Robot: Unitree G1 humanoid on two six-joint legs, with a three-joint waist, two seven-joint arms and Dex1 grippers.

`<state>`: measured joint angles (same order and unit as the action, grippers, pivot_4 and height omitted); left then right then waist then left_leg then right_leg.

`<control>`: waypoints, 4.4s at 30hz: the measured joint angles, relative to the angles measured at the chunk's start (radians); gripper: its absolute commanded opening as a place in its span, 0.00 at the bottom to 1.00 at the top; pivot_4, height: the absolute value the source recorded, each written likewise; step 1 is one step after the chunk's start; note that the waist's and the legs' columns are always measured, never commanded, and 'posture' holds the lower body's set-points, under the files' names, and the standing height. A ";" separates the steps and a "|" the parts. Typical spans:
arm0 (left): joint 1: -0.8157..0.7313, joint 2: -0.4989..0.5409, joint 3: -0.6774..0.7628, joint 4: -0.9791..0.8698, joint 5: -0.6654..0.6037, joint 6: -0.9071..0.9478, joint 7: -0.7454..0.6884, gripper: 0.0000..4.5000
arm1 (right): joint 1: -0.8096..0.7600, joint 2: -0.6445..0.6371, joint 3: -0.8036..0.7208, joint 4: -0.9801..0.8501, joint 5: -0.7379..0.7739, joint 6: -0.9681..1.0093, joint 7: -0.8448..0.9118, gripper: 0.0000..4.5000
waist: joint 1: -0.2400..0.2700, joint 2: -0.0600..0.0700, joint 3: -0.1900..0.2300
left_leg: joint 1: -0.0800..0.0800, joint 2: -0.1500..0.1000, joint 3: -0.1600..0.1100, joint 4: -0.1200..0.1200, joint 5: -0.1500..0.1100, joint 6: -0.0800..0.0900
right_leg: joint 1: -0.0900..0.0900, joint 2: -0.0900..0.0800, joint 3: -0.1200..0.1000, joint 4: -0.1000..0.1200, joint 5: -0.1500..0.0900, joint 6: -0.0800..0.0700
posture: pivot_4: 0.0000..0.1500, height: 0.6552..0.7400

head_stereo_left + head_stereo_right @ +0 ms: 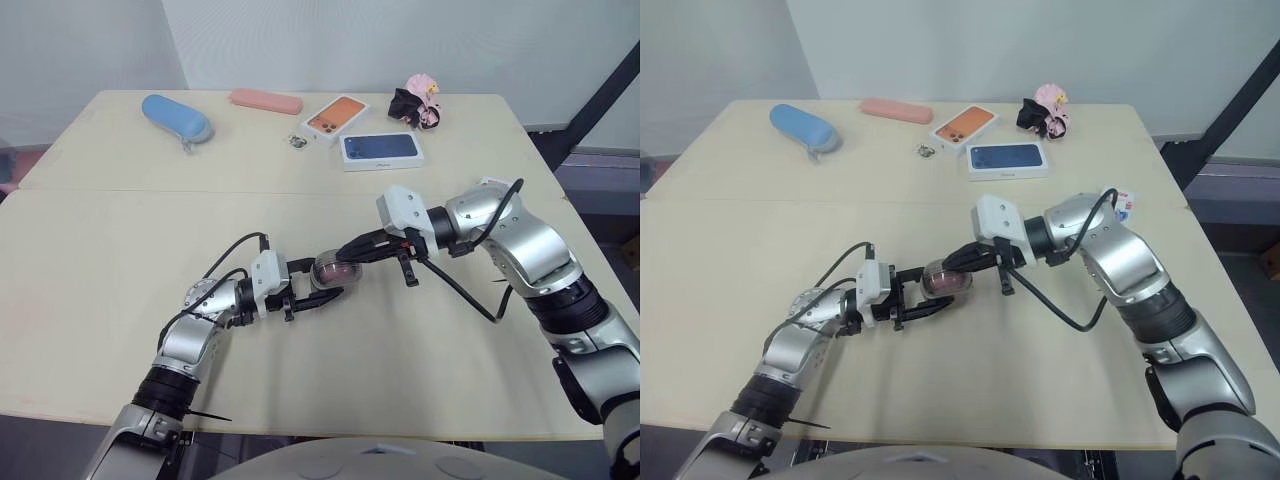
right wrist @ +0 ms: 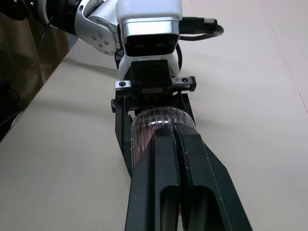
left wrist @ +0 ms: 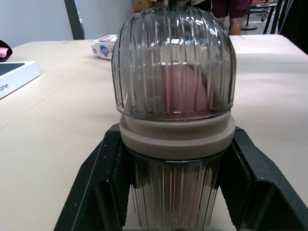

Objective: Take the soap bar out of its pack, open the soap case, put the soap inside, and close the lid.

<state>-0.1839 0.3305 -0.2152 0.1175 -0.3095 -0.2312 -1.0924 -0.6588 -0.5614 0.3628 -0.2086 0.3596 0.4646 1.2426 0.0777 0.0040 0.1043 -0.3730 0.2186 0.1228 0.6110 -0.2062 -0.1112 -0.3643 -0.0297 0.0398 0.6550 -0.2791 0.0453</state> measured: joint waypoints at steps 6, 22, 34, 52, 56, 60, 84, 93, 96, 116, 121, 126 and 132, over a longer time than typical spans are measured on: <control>0.001 0.000 0.000 0.000 0.003 -0.001 0.001 0.43 | -0.003 0.006 0.013 0.004 -0.003 -0.014 -0.007 0.02 | 0.000 0.000 0.000 | 0.000 0.000 0.000 0.000 0.000 0.000 | 0.001 0.000 0.000 0.000 0.000 0.000 | 1.00 1.00; 0.003 -0.003 -0.001 0.011 0.009 -0.006 0.008 0.43 | -0.024 0.034 0.055 0.003 -0.076 -0.049 -0.032 0.02 | -0.003 -0.001 -0.006 | 0.006 0.000 0.000 -0.003 0.000 0.000 | 0.005 0.000 0.000 -0.001 0.000 0.000 | 1.00 1.00; 0.003 -0.003 -0.002 0.020 0.009 -0.013 0.006 0.43 | -0.043 0.065 0.046 0.012 -0.063 0.012 -0.026 0.02 | -0.004 -0.001 -0.008 | 0.006 0.000 0.000 -0.004 0.000 -0.001 | 0.006 -0.001 0.000 -0.002 0.000 0.000 | 1.00 1.00; -0.003 -0.003 -0.002 0.020 0.007 -0.024 0.000 0.43 | -0.082 0.022 -0.071 0.037 0.047 0.137 -0.012 0.02 | 0.001 -0.001 -0.007 | 0.001 0.000 0.000 -0.004 0.000 -0.001 | -0.001 0.000 -0.001 -0.004 0.000 0.000 | 1.00 1.00; -0.003 -0.002 -0.002 0.019 0.007 -0.024 -0.001 0.43 | -0.071 -0.023 -0.090 0.087 0.039 0.108 0.000 0.02 | 0.000 -0.001 -0.007 | -0.001 0.000 0.000 -0.004 0.000 -0.001 | -0.001 0.000 -0.001 -0.004 0.000 0.000 | 1.00 1.00; -0.003 -0.002 -0.002 0.018 0.007 -0.023 0.000 0.43 | -0.039 -0.062 -0.095 0.146 0.012 0.059 0.023 0.02 | 0.000 -0.001 -0.007 | -0.001 0.000 0.000 -0.004 0.000 -0.001 | -0.001 0.000 -0.001 -0.004 0.000 0.000 | 1.00 1.00; 0.004 0.005 -0.002 0.003 0.009 -0.018 0.015 0.43 | 0.067 -0.109 -0.029 0.120 -0.078 -0.047 0.111 0.02 | 0.000 -0.001 -0.006 | -0.001 0.000 0.000 -0.004 0.000 0.000 | -0.001 0.000 -0.001 -0.004 0.000 0.000 | 1.00 1.00; 0.004 0.004 -0.002 0.003 0.009 -0.017 0.017 0.43 | 0.066 -0.099 -0.028 0.097 -0.061 -0.007 0.102 0.02 | 0.000 -0.001 -0.006 | -0.001 0.000 0.000 -0.004 0.000 0.000 | -0.001 0.000 -0.001 -0.004 0.000 0.000 | 1.00 1.00; 0.004 0.004 -0.002 0.003 0.009 -0.017 0.017 0.43 | 0.065 -0.098 -0.028 0.088 -0.060 -0.001 0.100 0.02 | 0.001 -0.001 -0.006 | -0.001 0.000 0.000 -0.004 0.000 0.000 | -0.001 0.000 -0.001 -0.004 0.000 0.000 | 1.00 1.00; 0.003 0.005 -0.002 0.003 0.010 -0.017 0.018 0.43 | 0.041 -0.077 -0.039 0.060 -0.022 0.068 0.079 0.02 | 0.001 -0.001 -0.006 | -0.001 0.000 0.000 -0.004 0.000 -0.001 | -0.001 0.000 -0.001 -0.004 0.000 0.000 | 1.00 1.00; 0.003 0.005 -0.002 0.004 0.010 -0.018 0.018 0.43 | 0.035 -0.077 -0.040 0.044 -0.019 0.073 0.075 0.02 | 0.001 -0.001 -0.006 | -0.001 0.000 0.000 -0.004 0.000 -0.001 | -0.001 0.000 -0.001 -0.004 0.000 0.000 | 1.00 1.00; 0.002 0.005 -0.002 0.004 0.011 -0.018 0.018 0.43 | 0.034 -0.077 -0.040 0.043 -0.019 0.076 0.075 0.02 | 0.000 -0.001 -0.006 | -0.001 0.000 0.000 -0.004 0.000 -0.001 | -0.001 0.000 -0.001 -0.004 0.000 0.000 | 1.00 1.00; 0.000 0.005 -0.002 0.004 0.019 -0.021 0.019 0.43 | 0.034 -0.079 -0.040 0.043 -0.020 0.073 0.076 0.02 | 0.001 -0.001 -0.006 | -0.001 0.000 0.000 -0.004 0.000 -0.001 | -0.001 0.000 -0.001 -0.004 0.000 0.000 | 1.00 1.00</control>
<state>-0.1837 0.3360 -0.2171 0.1218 -0.2902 -0.2524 -1.0739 -0.6244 -0.6408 0.3223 -0.1653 0.3400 0.5375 1.3184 0.0782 0.0034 0.0985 -0.3736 0.2184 0.1227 0.6071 -0.2063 -0.1118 -0.3657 -0.0296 0.0386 0.6508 -0.2790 0.0453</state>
